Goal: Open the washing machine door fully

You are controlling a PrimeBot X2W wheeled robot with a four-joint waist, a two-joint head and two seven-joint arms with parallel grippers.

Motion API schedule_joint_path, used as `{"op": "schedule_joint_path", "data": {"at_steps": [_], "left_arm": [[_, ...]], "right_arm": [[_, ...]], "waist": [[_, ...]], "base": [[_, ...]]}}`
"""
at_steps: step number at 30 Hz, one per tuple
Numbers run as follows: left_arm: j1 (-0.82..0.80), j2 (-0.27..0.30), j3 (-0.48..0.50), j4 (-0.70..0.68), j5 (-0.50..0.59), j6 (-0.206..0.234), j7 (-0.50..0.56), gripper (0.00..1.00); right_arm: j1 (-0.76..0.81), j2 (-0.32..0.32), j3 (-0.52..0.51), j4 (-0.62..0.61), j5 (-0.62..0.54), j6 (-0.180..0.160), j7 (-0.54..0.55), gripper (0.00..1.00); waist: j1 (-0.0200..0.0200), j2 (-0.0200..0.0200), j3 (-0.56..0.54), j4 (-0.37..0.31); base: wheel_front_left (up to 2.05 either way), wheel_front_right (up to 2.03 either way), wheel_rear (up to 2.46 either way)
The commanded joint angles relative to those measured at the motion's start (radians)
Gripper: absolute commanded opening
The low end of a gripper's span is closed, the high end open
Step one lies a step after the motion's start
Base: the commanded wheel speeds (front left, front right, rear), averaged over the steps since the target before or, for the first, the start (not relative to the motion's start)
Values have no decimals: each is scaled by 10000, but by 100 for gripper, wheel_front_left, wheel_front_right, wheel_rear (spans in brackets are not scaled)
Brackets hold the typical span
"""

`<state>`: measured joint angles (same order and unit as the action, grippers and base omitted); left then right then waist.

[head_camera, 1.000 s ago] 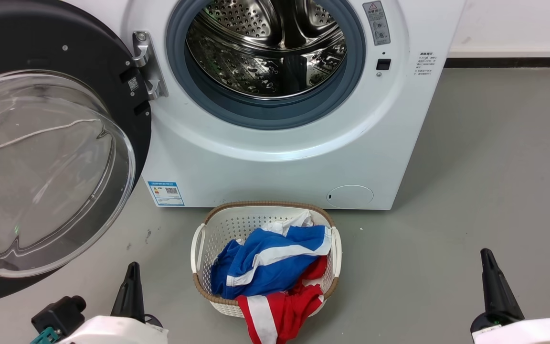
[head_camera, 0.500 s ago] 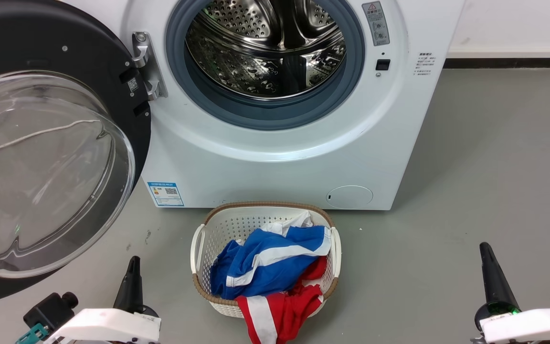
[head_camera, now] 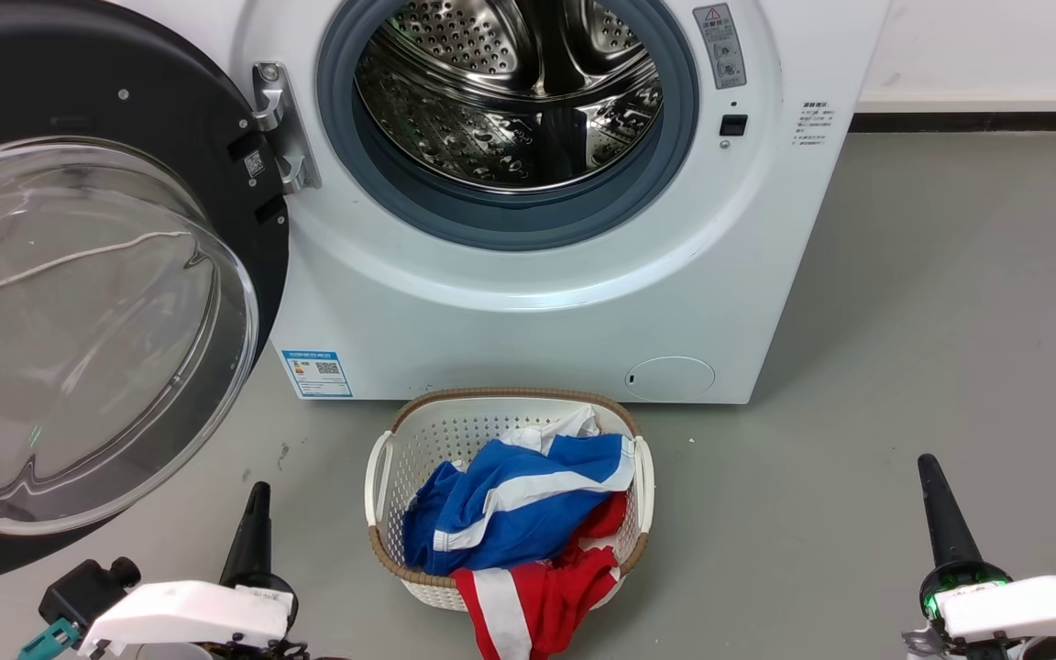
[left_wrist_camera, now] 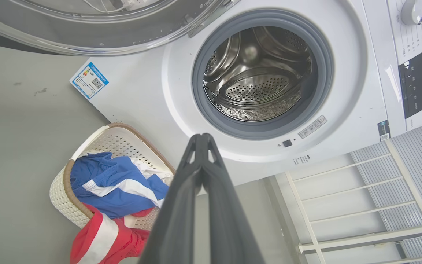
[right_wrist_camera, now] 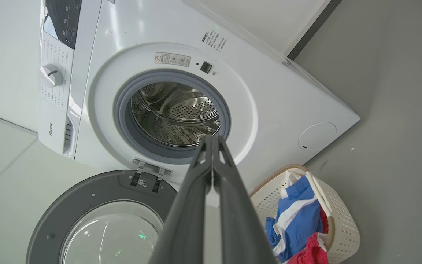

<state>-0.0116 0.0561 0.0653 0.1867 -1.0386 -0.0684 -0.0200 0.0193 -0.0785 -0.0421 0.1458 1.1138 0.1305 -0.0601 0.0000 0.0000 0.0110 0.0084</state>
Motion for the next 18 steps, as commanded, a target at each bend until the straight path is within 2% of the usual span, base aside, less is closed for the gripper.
{"op": "schedule_joint_path", "data": {"at_steps": [1, 18], "left_arm": [[-261, 12, 43, -40, -289, -64, 60, 0], [-526, -9, 204, 173, -2099, -263, 497, 0]], "right_arm": [[-256, -84, -30, -12, 289, 4, 75, 0], [-627, -75, -114, 314, 1976, 4, 515, 0]], "waist": [[0, 0, -2, -2], [0, 0, -23, -25]], "base": [[0, 0, 0], [0, 0, 0]]}}
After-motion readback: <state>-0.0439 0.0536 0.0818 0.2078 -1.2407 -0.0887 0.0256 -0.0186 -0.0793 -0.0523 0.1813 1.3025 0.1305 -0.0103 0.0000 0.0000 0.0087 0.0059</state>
